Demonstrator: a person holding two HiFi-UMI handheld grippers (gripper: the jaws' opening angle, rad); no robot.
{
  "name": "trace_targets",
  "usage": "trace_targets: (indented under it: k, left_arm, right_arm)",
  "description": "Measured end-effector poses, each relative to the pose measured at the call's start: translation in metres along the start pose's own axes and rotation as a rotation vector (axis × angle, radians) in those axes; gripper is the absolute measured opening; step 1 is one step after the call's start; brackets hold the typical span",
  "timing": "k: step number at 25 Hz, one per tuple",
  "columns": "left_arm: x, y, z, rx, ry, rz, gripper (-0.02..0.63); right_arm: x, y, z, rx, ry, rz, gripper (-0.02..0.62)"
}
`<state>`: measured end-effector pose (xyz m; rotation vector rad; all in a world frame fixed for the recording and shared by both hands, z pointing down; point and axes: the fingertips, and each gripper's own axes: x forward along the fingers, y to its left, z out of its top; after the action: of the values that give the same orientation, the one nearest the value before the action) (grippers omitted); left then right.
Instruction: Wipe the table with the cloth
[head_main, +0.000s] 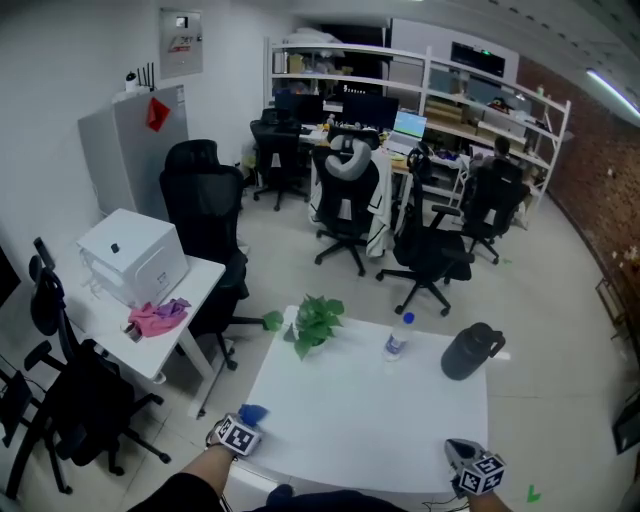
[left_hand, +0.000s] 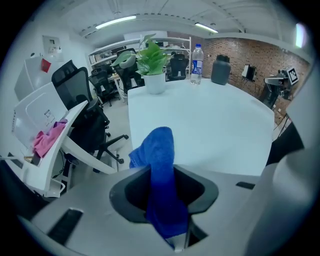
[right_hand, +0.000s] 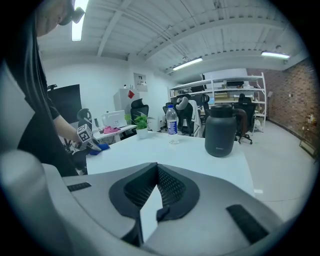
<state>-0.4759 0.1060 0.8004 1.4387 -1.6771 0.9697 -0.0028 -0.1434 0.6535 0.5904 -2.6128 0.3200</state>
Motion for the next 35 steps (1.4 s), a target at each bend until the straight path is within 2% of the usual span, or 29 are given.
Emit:
trace_targets:
  k: [2, 3, 6, 9, 10, 12, 14, 15, 17, 19, 23, 27, 35]
  left_arm:
    - [-0.004, 0.002, 0.008, -0.045, -0.025, -0.022, 0.214]
    - [-0.008, 0.003, 0.014, -0.073, -0.046, -0.034, 0.250]
    - [-0.030, 0.009, 0.041, -0.122, -0.157, -0.045, 0.268]
    - [-0.072, 0.000, 0.090, -0.123, -0.362, -0.078, 0.267]
    - [-0.088, -0.009, 0.110, -0.121, -0.446, -0.104, 0.242]
    - [-0.118, -0.033, 0.146, -0.118, -0.601, -0.172, 0.148]
    - [-0.136, -0.061, 0.172, -0.126, -0.717, -0.255, 0.027]
    - [-0.140, -0.075, 0.180, -0.136, -0.752, -0.302, -0.002]
    - [-0.143, -0.100, 0.187, -0.168, -0.781, -0.397, -0.002]
    - [-0.140, -0.123, 0.185, -0.199, -0.775, -0.472, -0.002]
    - [-0.135, -0.159, 0.174, -0.192, -0.746, -0.546, -0.002]
    - [-0.134, -0.171, 0.167, -0.183, -0.736, -0.564, -0.002]
    - [-0.136, -0.159, 0.165, -0.197, -0.736, -0.544, -0.002]
  right_arm:
    - [-0.003, -0.001, 0.001, 0.000, -0.010, -0.003, 0.012]
    - [-0.004, -0.002, 0.004, -0.001, -0.019, -0.004, 0.012]
    - [-0.010, -0.007, 0.014, -0.010, -0.049, -0.005, 0.014]
    - [-0.020, -0.012, 0.026, -0.016, -0.079, 0.003, 0.012]
    - [-0.024, -0.012, 0.031, -0.009, -0.094, 0.009, 0.012]
    - [-0.032, -0.012, 0.039, 0.012, -0.126, 0.024, 0.012]
    - [-0.038, -0.013, 0.044, 0.040, -0.153, 0.040, 0.012]
    - [-0.040, -0.013, 0.045, 0.058, -0.165, 0.048, 0.012]
    - [-0.043, -0.011, 0.047, 0.091, -0.185, 0.056, 0.011]
    - [-0.045, -0.009, 0.047, 0.113, -0.196, 0.055, 0.011]
    - [-0.047, -0.011, 0.039, 0.109, -0.176, 0.038, 0.009]
    - [-0.050, -0.009, 0.032, 0.107, -0.164, 0.035, 0.009]
    - [-0.046, -0.008, 0.031, 0.096, -0.152, 0.037, 0.009]
